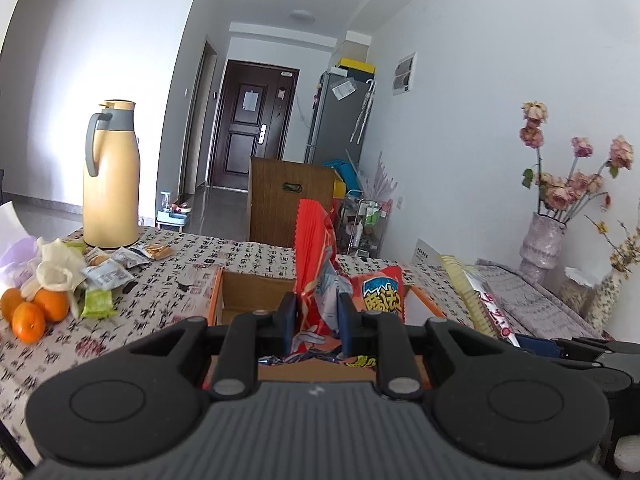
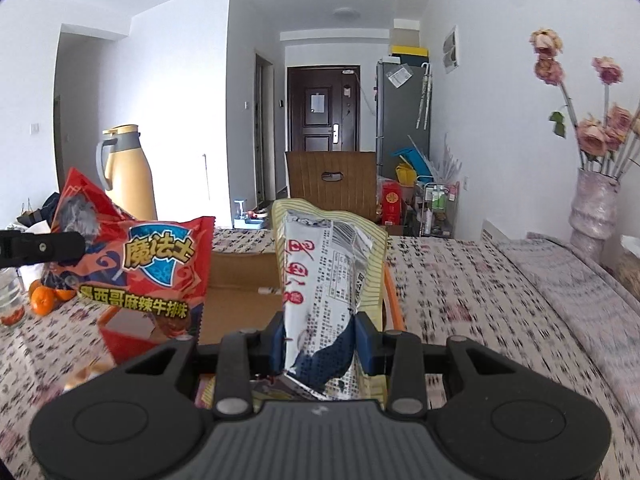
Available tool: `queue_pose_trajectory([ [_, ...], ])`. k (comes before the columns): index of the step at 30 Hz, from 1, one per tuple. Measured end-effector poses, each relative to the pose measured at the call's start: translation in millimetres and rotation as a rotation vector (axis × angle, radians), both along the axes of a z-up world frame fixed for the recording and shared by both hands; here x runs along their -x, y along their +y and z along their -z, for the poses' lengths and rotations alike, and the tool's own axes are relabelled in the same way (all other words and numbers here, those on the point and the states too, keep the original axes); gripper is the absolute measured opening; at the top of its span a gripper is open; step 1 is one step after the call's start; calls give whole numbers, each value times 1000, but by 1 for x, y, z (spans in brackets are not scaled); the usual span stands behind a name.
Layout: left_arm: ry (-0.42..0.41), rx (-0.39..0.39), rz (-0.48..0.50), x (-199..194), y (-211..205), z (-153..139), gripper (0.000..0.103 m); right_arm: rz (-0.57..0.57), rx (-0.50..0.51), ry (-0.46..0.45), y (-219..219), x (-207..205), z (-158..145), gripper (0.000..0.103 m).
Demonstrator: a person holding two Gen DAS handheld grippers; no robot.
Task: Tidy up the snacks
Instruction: 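Carry both packets over the cardboard box and open both tools to drop them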
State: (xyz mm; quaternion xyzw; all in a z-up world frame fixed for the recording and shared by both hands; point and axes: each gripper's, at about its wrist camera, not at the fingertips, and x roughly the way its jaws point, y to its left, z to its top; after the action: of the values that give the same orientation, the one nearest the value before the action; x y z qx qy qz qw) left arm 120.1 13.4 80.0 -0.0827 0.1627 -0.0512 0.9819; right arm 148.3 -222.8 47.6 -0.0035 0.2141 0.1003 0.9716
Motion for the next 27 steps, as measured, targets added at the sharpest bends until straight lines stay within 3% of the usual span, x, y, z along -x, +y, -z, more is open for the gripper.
queue_pose_trajectory([
  [6, 58, 1, -12, -55, -1, 1, 21, -11, 45, 53, 13, -57, 2, 35],
  [11, 153, -17, -32, -99, -3, 16, 21, -21, 57, 133, 23, -100, 17, 34],
  [12, 175, -21, -35, -107, -3, 21, 21, -25, 62, 148, 25, -106, 19, 31],
  [13, 194, -25, -37, -112, -3, 25, 21, -33, 66, 168, 27, -113, 23, 17],
  [14, 216, -30, -41, -118, -4, 31, 21, -39, 65, 189, 29, -118, 28, 15],
  [22, 354, -59, -71, -141, -5, 68, 24, -55, 85, 280, 38, -137, 58, 16],
  [23, 356, -62, -74, -140, -5, 68, 27, -56, 75, 279, 35, -134, 59, 19],
  [25, 340, -72, -78, -134, -5, 66, 37, -54, 59, 271, 31, -129, 57, 37],
  [26, 326, -78, -81, -131, -5, 63, 57, -45, 47, 261, 28, -126, 55, 57],
  [27, 308, -83, -90, -126, -5, 60, 80, -38, 38, 250, 25, -121, 52, 67],
])
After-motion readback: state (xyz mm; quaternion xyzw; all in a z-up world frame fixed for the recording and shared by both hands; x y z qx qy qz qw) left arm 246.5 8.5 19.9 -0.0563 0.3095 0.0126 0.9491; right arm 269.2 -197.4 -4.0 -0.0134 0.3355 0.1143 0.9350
